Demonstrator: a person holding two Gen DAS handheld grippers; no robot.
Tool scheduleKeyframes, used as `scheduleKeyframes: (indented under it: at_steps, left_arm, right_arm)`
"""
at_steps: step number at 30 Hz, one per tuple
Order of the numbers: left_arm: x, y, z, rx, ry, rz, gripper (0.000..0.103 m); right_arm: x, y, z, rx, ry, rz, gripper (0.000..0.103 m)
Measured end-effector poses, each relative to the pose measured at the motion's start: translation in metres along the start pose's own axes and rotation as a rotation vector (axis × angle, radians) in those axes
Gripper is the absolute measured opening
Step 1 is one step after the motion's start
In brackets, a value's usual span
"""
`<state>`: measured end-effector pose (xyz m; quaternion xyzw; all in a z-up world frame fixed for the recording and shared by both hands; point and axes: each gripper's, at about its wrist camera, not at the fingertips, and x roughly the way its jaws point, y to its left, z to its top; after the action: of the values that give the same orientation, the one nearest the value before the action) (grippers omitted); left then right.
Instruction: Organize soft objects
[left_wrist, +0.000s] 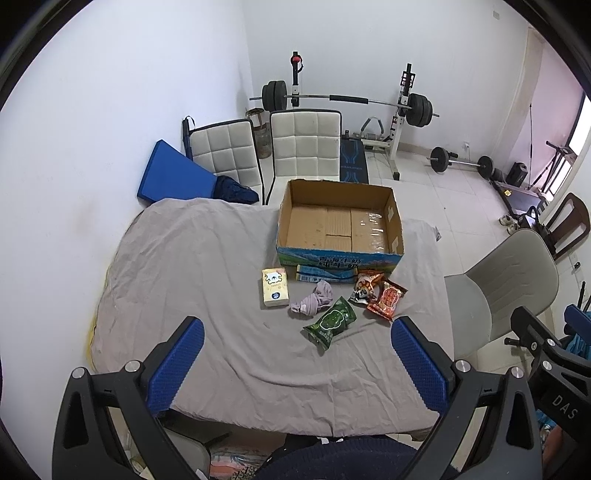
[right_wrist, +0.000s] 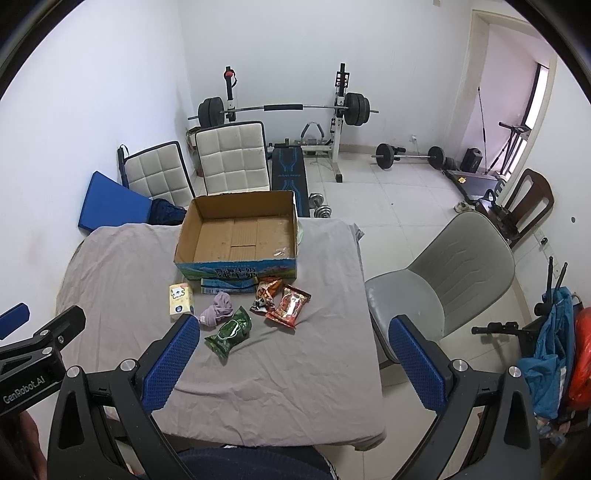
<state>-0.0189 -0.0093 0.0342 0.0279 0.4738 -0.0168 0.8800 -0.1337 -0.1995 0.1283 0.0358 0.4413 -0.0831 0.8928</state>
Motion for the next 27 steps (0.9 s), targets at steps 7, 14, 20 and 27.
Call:
scheduleKeyframes:
  at_steps: [7, 14, 20, 27]
  left_arm:
    - [-0.001, 0.002, 0.003, -0.002, -0.011, 0.000, 0.103]
    - [-0.001, 0.002, 0.004, -0.003, -0.015, 0.001, 0.103]
    - [0.004, -0.001, 0.007, 0.004, -0.008, -0.001, 0.103]
    - [0.074, -0.006, 0.019, 0.017, 0.068, -0.003, 0.103]
  right_arm:
    - [-0.003, 0.000, 0.004, 0.005, -0.011, 0.003, 0.103]
    - [-0.003, 0.000, 0.005, 0.006, -0.012, 0.004, 0.103]
    - [0.004, -0.004, 0.010, 0.016, 0.004, 0.007, 0.103]
    - [0.086, -0.025, 0.029, -0.004, 0.135, 0.014, 0.103]
